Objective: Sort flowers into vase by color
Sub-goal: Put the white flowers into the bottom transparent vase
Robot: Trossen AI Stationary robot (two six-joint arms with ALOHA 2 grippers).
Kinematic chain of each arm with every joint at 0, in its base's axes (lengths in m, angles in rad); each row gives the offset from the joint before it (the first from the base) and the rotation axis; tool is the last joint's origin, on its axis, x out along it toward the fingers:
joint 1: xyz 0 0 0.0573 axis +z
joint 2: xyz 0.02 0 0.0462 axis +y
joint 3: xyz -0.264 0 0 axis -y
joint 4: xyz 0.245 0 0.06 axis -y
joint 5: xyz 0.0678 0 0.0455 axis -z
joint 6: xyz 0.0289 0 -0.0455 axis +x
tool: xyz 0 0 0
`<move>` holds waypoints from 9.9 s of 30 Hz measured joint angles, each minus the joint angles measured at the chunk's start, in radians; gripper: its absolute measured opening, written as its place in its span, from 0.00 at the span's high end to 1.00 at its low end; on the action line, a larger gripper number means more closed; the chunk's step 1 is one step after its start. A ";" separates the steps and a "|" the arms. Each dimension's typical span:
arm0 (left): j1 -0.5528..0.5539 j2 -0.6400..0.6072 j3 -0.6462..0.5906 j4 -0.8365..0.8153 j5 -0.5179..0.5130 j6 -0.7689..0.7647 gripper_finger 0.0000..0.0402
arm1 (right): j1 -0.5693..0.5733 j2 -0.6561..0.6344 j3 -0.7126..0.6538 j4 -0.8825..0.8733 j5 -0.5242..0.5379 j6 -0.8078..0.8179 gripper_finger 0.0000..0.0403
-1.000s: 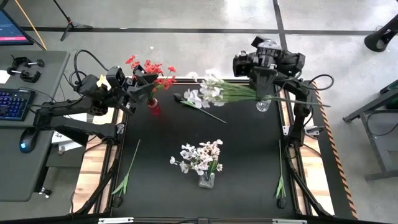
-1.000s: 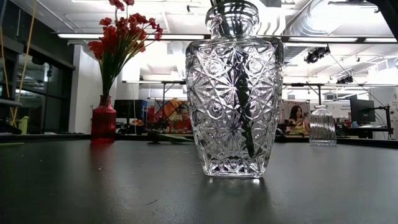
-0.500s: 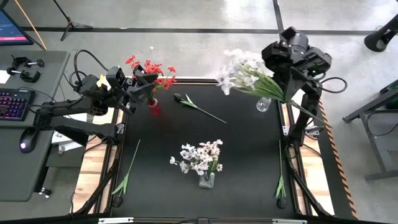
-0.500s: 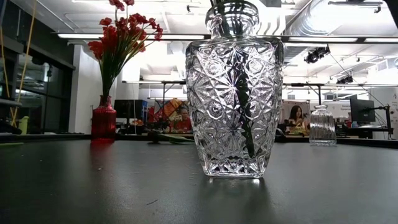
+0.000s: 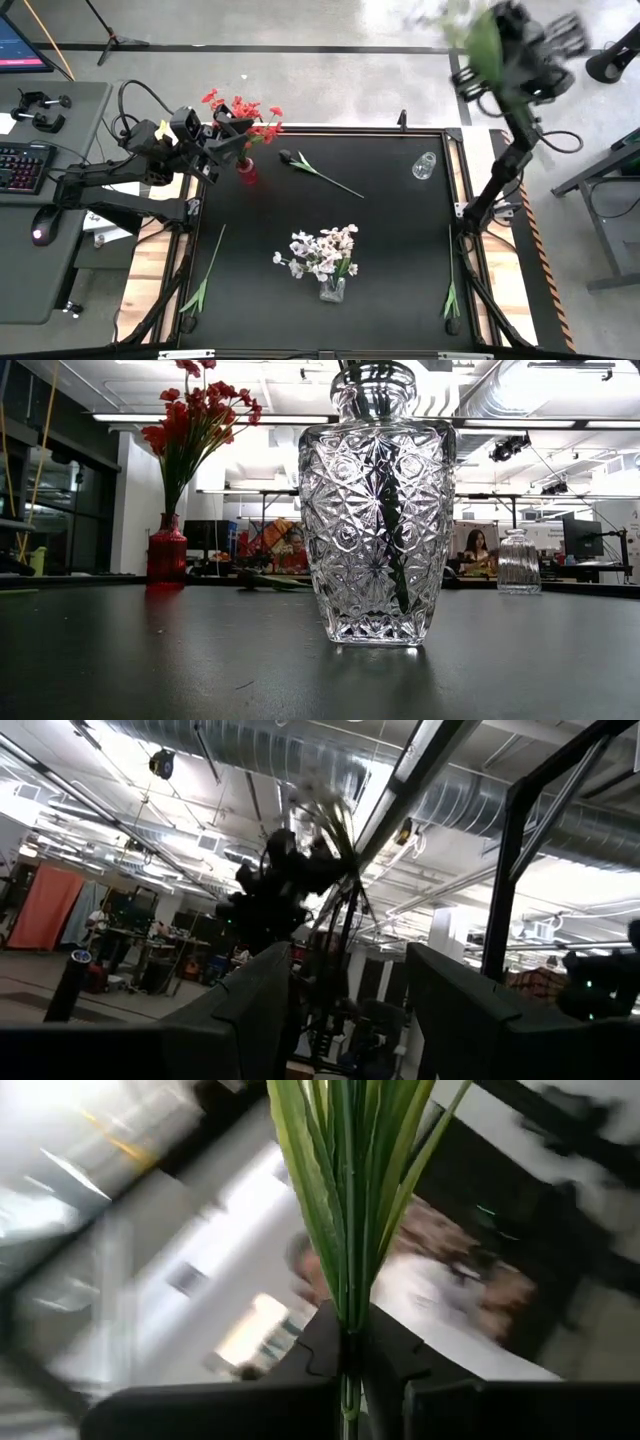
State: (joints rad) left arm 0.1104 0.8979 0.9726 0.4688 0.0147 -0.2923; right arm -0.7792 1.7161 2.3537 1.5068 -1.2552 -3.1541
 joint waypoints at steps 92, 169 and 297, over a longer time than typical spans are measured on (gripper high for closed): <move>0.000 -0.111 0.000 -0.007 0.129 -0.083 0.53 | 0.958 0.317 -0.023 -0.165 1.332 0.598 0.97; 0.000 -0.124 0.000 -0.055 0.081 -0.089 0.53 | 0.674 -0.105 -0.014 -2.824 1.813 3.837 0.97; -0.054 -0.026 0.000 -0.098 0.004 -0.280 0.53 | 1.299 -0.137 -1.401 -1.050 1.433 3.447 0.53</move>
State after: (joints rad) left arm 0.0566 0.8719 0.9722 0.3710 0.0189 -0.5719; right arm 0.5197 1.5787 0.9527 0.4571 0.1776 0.2932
